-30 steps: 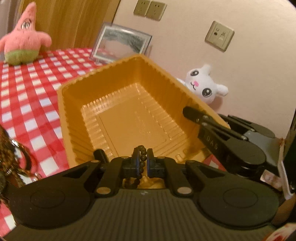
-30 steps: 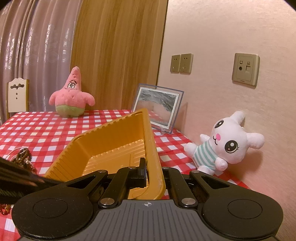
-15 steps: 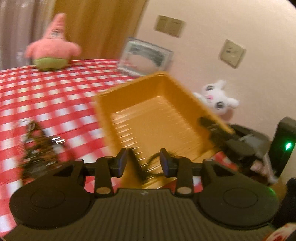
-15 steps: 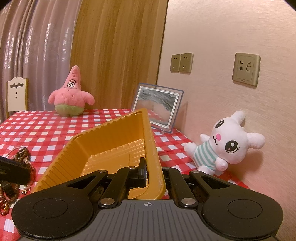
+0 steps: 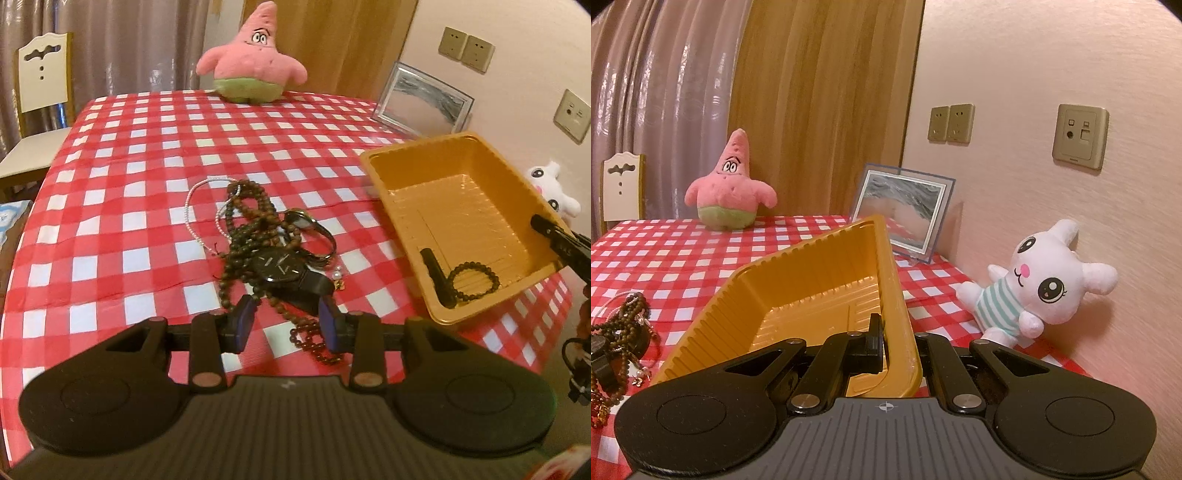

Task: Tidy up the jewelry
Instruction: 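Return the left tool to the pile and grasp the black wristwatch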

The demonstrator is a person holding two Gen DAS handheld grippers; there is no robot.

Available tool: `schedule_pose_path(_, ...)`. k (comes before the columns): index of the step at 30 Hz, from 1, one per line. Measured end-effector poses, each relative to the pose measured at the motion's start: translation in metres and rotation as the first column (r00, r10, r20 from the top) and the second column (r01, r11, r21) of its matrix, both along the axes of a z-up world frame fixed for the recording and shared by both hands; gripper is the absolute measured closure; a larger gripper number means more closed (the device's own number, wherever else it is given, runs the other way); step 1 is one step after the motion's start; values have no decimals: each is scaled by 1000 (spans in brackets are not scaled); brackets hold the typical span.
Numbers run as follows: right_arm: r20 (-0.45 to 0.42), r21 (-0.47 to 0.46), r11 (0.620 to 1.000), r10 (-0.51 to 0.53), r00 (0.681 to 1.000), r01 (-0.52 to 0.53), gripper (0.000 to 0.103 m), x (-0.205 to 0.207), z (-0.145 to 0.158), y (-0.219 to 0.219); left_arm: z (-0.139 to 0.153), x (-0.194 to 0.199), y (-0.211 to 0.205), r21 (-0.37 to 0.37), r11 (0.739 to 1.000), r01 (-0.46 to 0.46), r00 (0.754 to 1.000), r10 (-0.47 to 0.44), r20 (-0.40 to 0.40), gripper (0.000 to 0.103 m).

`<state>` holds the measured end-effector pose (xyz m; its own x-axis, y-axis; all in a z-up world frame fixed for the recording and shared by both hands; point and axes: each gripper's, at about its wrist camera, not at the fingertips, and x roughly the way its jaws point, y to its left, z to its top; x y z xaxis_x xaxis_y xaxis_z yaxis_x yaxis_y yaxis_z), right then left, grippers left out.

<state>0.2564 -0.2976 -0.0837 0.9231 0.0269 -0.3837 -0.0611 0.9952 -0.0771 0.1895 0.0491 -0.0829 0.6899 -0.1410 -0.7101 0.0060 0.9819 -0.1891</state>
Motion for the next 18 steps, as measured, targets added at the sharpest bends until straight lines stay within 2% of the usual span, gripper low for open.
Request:
schedule_pose_path(3,1,-1,1000,1,1000,-1,99,0,0,0,-3,-1,-4,0,1000,-1,1000,1,0,63)
schedule_pose_path(8,0,-1,1000,2,1000,-2,99,0,0,0,-8,9,-24,23,1000,6,1000,-6,10,43)
schedule_pose_path(10,1,-1,1000,2,1000,-2,99,0,0,0,-10,15,-32,44,999,6,1000,-7,17,43)
schedule_pose_path(13,1,0,1000,2,1000,-2,99,0,0,0,-15,25,-41,74,997,-16,1000,15,13,35)
schedule_pose_path(18,2,-1,1000,5,1000,-5,99,0,0,0,-23,41,-47,121,990,-78,997,79,3,34)
